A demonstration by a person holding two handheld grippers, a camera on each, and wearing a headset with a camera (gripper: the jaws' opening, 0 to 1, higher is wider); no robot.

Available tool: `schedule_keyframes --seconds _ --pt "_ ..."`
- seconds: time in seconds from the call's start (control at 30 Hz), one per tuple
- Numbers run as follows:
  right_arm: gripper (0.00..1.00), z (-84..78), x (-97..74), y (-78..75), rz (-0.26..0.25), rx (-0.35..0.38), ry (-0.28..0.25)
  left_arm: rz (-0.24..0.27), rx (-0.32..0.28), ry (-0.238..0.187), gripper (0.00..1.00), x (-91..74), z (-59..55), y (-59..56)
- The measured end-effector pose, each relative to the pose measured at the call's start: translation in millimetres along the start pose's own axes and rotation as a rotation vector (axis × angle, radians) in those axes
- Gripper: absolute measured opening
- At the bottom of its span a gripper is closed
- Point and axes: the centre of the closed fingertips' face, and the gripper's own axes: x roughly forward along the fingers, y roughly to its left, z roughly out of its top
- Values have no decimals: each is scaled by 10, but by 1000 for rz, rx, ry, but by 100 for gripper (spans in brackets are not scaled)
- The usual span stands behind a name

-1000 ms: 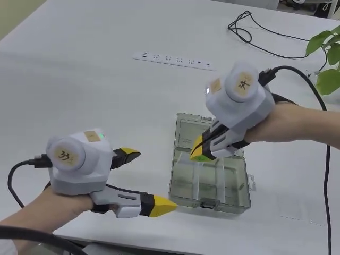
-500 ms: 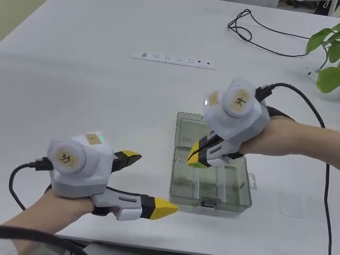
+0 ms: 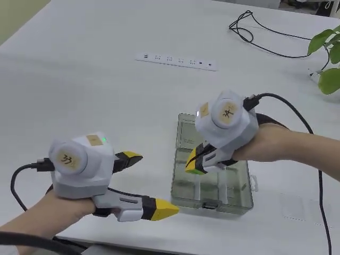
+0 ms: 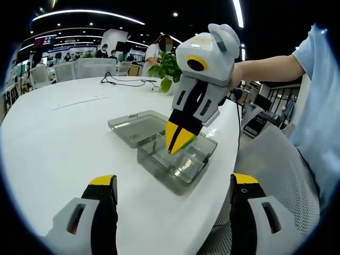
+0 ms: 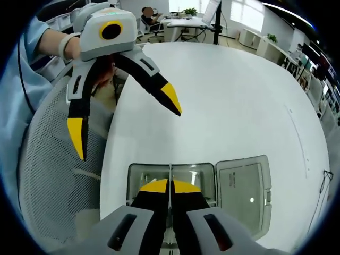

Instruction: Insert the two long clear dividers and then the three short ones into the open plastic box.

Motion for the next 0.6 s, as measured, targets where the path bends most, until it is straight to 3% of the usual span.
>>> schedule_keyframes --seconds 0.6 --pt "2 -55 72 -1 -10 2 42 -1 4 -11 89 7 20 -20"
